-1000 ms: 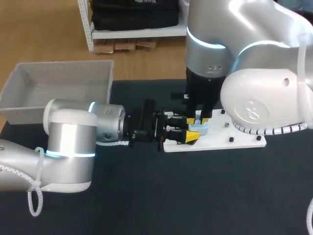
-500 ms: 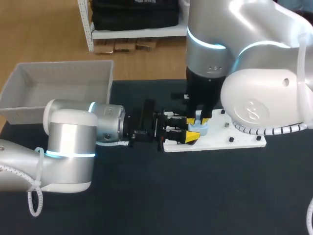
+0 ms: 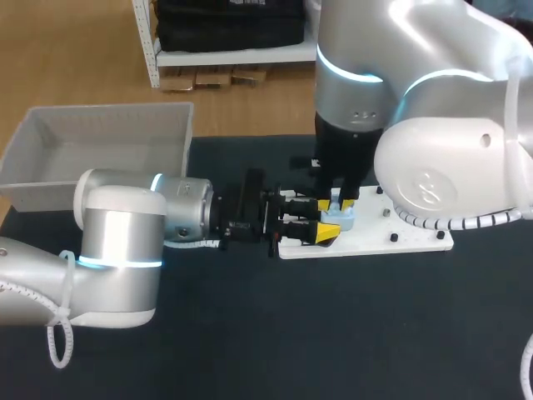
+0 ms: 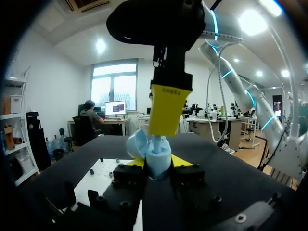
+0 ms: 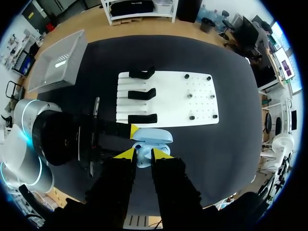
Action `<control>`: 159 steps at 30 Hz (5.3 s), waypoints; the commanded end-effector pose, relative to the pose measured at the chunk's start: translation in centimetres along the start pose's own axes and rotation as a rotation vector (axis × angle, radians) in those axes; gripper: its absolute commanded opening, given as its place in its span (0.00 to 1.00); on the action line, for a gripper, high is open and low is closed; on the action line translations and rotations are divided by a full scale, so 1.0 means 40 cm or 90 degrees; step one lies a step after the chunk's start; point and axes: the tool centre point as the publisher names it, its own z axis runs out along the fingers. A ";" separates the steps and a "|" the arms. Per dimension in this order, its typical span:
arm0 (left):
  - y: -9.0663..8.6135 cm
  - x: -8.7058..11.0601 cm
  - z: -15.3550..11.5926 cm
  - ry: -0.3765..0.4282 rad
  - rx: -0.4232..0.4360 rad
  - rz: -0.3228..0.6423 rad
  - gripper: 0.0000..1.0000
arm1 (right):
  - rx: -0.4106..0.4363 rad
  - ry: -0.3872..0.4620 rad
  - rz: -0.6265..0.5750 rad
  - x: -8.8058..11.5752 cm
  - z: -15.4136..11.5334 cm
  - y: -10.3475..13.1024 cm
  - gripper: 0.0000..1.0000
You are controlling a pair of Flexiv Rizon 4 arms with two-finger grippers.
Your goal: Pick up each earbud case from the left stands, insert the matching earbuds, close the lid, and place the case in the box.
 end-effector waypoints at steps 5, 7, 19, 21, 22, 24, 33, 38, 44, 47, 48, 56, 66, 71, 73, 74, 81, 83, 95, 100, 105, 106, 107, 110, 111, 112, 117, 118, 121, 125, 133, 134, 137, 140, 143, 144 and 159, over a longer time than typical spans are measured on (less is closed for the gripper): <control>0.001 -0.002 -0.001 0.001 0.002 -0.001 0.00 | 0.002 -0.003 0.001 -0.001 0.002 0.000 0.00; 0.001 -0.002 -0.001 0.001 0.002 -0.001 0.00 | 0.002 -0.003 0.001 -0.001 0.002 0.000 0.00; 0.001 -0.002 -0.001 0.001 0.002 -0.001 0.00 | 0.002 -0.004 0.001 -0.002 0.001 0.000 0.00; 0.001 -0.002 -0.001 0.001 0.002 -0.001 0.00 | 0.002 -0.006 0.001 -0.003 -0.001 0.000 0.00; 0.001 -0.002 -0.001 0.001 0.002 -0.001 0.00 | 0.002 -0.006 0.001 -0.003 -0.001 0.000 0.00; 0.001 -0.002 -0.001 0.001 0.002 -0.001 0.00 | 0.002 -0.007 0.001 -0.003 -0.002 0.000 0.00; 0.001 -0.002 -0.001 0.001 0.002 -0.001 0.00 | 0.001 -0.008 0.001 -0.005 -0.003 -0.001 0.00; 0.001 -0.002 -0.001 0.001 0.002 -0.001 0.00 | 0.000 -0.010 0.001 -0.004 -0.003 -0.001 0.00; 0.001 -0.002 -0.001 0.001 0.002 -0.001 0.00 | 0.001 -0.009 0.000 -0.005 -0.002 -0.001 0.00; 0.001 -0.002 -0.001 0.001 0.002 -0.001 0.00 | 0.001 -0.008 -0.002 -0.005 0.001 0.002 0.00; 0.001 -0.002 -0.001 0.001 0.002 -0.001 0.00 | 0.001 -0.007 -0.002 -0.006 0.002 0.003 0.00; 0.001 -0.002 -0.001 0.001 0.002 -0.001 0.00 | 0.002 -0.005 -0.005 -0.008 0.005 0.005 0.00; 0.001 -0.002 -0.001 0.001 0.002 -0.001 0.00 | 0.005 -0.003 -0.005 -0.011 0.012 0.007 0.00; 0.001 -0.002 -0.001 0.001 0.002 -0.001 0.00 | 0.005 0.001 -0.005 -0.012 0.018 0.007 0.00; 0.001 -0.002 -0.001 0.001 0.002 -0.001 0.00 | 0.005 0.003 -0.006 -0.012 0.019 0.009 0.00; 0.001 -0.002 -0.001 0.001 0.002 -0.001 0.00 | 0.006 0.004 -0.007 -0.012 0.020 0.009 0.00; 0.001 -0.002 -0.001 0.001 0.002 -0.001 0.00 | 0.008 0.009 -0.014 -0.013 0.026 0.012 0.00; 0.001 -0.002 -0.001 0.001 0.002 -0.001 0.00 | 0.009 0.012 -0.019 -0.013 0.028 0.014 0.00; 0.001 -0.002 -0.001 0.001 0.002 -0.001 0.00 | 0.022 0.021 -0.047 -0.006 0.039 0.020 0.00; 0.001 -0.002 -0.001 0.001 0.002 -0.001 0.00 | 0.024 0.024 -0.052 -0.005 0.042 0.022 0.00; 0.001 -0.002 -0.001 0.001 0.002 -0.001 0.00 | 0.023 0.022 -0.052 -0.006 0.037 0.022 0.00; 0.001 -0.002 -0.001 0.001 0.002 -0.001 0.00 | 0.023 0.021 -0.051 -0.007 0.035 0.022 0.00; 0.001 -0.002 -0.001 0.001 0.002 -0.001 0.00 | 0.023 0.021 -0.050 -0.006 0.034 0.021 0.06; 0.001 -0.002 -0.001 0.001 0.002 -0.001 0.00 | 0.023 0.018 -0.047 -0.005 0.028 0.019 0.24; 0.001 -0.002 -0.001 0.001 0.002 -0.001 0.00 | 0.023 0.016 -0.046 -0.004 0.025 0.018 0.26; 0.001 -0.002 -0.001 0.001 0.002 -0.001 0.00 | 0.023 0.015 -0.045 -0.004 0.022 0.018 0.30; 0.001 -0.002 -0.001 0.001 0.002 -0.001 0.00 | 0.022 0.008 -0.043 0.000 0.006 0.016 0.37; 0.001 -0.002 -0.001 0.001 0.002 -0.001 0.00 | 0.022 0.006 -0.043 0.002 0.002 0.016 0.37; 0.001 -0.002 -0.001 0.001 0.002 -0.001 0.00 | 0.020 0.001 -0.043 0.006 -0.011 0.017 0.38; 0.001 -0.002 -0.001 0.001 0.002 -0.001 0.00 | 0.018 -0.010 -0.043 0.008 -0.027 0.017 0.38; 0.001 -0.002 -0.001 0.001 0.002 -0.001 0.00 | 0.013 -0.037 -0.002 -0.034 -0.047 -0.020 0.47; 0.001 -0.002 -0.001 0.001 0.002 -0.001 0.00 | 0.013 -0.040 0.002 -0.041 -0.049 -0.024 0.49; 0.001 -0.002 -0.001 0.001 0.002 -0.001 0.00 | 0.009 -0.049 0.018 -0.059 -0.052 -0.037 0.56; 0.001 -0.002 -0.001 0.001 0.002 -0.001 0.00 | 0.008 -0.046 0.030 -0.081 -0.052 -0.053 0.72; 0.001 -0.002 -0.001 0.001 0.002 -0.001 0.00 | 0.014 -0.041 0.044 -0.103 -0.044 -0.071 0.80; 0.001 -0.002 -0.001 0.001 0.002 -0.001 0.00 | 0.017 -0.040 0.048 -0.108 -0.042 -0.076 0.82; 0.001 -0.002 -0.001 0.001 0.002 -0.001 0.00 | 0.023 0.000 0.084 -0.135 0.017 -0.123 0.80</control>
